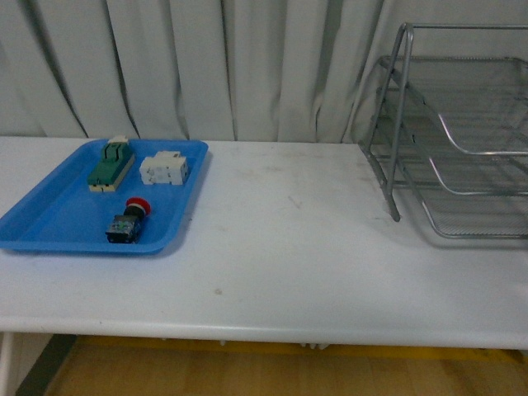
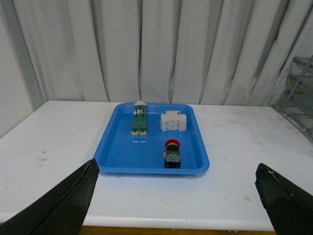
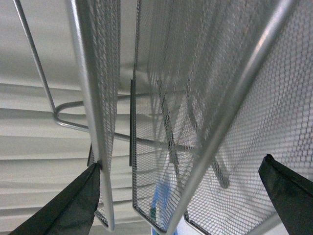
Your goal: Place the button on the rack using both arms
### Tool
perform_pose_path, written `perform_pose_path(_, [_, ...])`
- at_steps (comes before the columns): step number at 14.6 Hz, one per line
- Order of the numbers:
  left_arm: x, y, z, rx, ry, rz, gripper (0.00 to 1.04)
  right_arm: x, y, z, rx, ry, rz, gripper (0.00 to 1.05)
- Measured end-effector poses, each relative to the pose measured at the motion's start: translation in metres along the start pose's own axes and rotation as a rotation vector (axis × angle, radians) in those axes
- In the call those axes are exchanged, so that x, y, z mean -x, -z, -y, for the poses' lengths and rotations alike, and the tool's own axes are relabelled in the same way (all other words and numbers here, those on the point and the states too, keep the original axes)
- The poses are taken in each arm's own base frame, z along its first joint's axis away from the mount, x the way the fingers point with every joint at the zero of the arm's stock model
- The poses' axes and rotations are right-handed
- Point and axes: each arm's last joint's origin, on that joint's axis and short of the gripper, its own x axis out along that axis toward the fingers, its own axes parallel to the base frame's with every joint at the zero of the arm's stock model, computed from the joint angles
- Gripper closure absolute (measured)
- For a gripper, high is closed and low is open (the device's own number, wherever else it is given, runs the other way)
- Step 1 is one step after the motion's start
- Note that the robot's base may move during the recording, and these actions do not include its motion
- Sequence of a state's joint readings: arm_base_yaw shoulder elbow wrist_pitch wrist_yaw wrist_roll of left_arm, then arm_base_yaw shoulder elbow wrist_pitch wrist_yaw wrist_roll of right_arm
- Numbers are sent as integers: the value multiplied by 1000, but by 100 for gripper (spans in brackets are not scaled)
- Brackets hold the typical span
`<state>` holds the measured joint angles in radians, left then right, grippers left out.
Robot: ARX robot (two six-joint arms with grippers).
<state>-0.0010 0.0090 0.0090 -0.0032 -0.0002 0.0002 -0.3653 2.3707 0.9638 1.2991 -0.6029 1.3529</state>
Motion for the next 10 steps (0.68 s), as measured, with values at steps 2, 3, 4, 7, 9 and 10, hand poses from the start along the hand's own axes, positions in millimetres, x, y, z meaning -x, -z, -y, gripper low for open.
perform_pose_path(2, [0,0,0,0,0,0,7,2,2,3,-12,16,0,6])
perform_pose_path(3, [0,0,0,0,0,0,7,3,6,8,-34,38,-9,6])
perform_pose_path(4, [0,0,0,0,0,0,7,3,7,8,-44,36,-12,6])
perform_pose_path(7, [0,0,0,0,0,0,7,-6,3,3,11,7,-14,7])
perform_pose_path(9, [0,0,0,0,0,0,7,-13,-2,0,39,-14,-5,9])
perform_pose_path(10, [0,0,0,0,0,0,7,-15,-4,0,47,-15,-3,12])
